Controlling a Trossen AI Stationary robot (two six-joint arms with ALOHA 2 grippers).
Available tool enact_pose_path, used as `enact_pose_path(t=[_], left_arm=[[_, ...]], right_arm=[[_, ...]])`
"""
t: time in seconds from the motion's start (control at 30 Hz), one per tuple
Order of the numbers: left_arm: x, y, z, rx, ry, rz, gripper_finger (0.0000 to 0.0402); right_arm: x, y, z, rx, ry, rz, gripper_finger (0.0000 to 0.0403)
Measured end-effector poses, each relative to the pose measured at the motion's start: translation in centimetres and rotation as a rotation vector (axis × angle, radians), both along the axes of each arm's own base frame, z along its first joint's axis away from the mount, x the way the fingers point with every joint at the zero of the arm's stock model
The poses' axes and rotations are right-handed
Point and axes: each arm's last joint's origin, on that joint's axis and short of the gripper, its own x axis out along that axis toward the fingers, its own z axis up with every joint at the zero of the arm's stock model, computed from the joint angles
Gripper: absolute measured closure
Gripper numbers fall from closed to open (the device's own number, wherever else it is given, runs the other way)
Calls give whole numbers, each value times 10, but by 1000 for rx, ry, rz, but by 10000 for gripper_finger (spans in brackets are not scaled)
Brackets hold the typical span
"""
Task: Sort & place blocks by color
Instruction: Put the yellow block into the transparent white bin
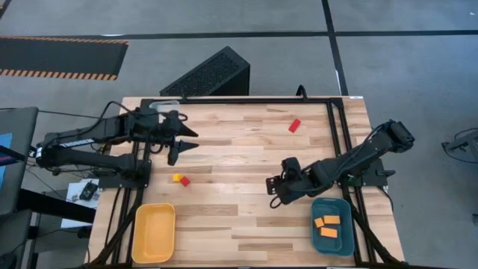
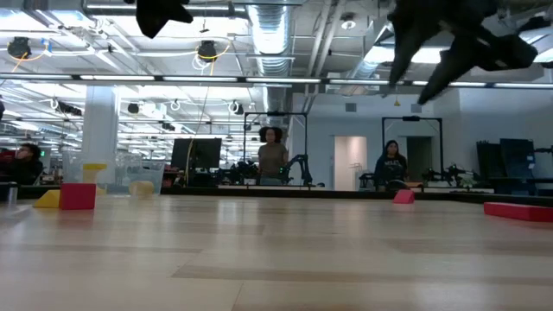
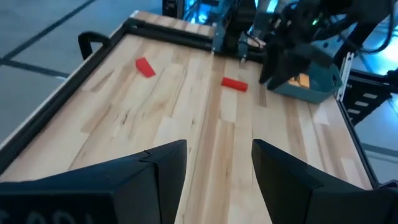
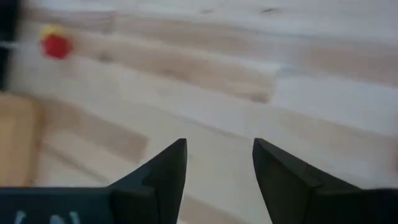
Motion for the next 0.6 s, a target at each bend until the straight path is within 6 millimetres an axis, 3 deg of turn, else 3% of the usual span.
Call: enact_pose_path(t=[0.23, 0.43, 0.6], left_arm=[[-1, -11, 1, 20, -4, 7, 233], [-5, -17, -4, -14, 58, 49, 233], [-20, -23, -8, -66, 115, 94, 233]], right_arm=[[25, 8, -3, -61, -134, 141, 213], [87, -2, -17, -151, -292, 335, 219], [144, -22, -20, -237, -302, 476, 216]])
